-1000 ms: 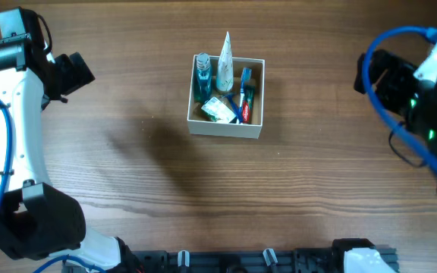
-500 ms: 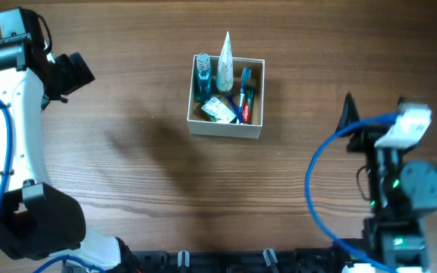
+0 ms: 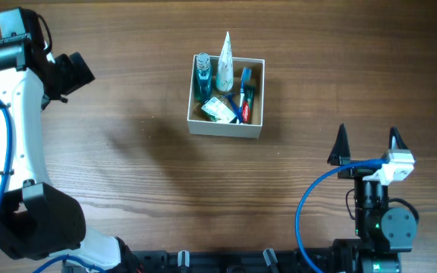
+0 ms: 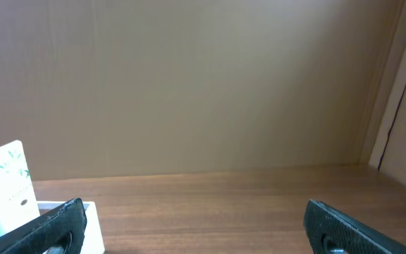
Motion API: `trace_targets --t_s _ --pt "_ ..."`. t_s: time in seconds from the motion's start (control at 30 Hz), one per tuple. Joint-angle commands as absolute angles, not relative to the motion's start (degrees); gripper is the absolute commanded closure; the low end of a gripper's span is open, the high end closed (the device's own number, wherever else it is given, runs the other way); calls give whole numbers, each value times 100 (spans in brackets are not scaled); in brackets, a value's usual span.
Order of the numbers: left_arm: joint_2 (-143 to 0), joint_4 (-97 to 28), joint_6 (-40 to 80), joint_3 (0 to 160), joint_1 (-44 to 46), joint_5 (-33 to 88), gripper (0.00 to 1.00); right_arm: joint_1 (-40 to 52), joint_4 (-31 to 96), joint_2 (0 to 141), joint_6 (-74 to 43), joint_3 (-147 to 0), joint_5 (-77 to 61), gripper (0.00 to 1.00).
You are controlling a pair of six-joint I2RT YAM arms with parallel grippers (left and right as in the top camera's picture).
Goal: Pack container
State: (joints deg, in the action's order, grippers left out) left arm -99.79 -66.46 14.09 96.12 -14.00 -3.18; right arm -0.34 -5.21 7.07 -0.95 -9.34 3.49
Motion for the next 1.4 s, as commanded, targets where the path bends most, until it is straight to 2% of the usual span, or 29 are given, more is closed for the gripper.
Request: trace_targets --t_s 0.0,0.23,1.37 --pt "-9998 -6641 1439 9653 -1415 -331 0 -73 -530 416 -19 -670 301 0" --pt "-9998 -6641 1439 9655 -1415 -331 0 -73 -336 12 1 -541 305 0" --pt "-9998 -6641 1439 9655 -1415 -331 0 -73 -71 21 -36 -30 255 0"
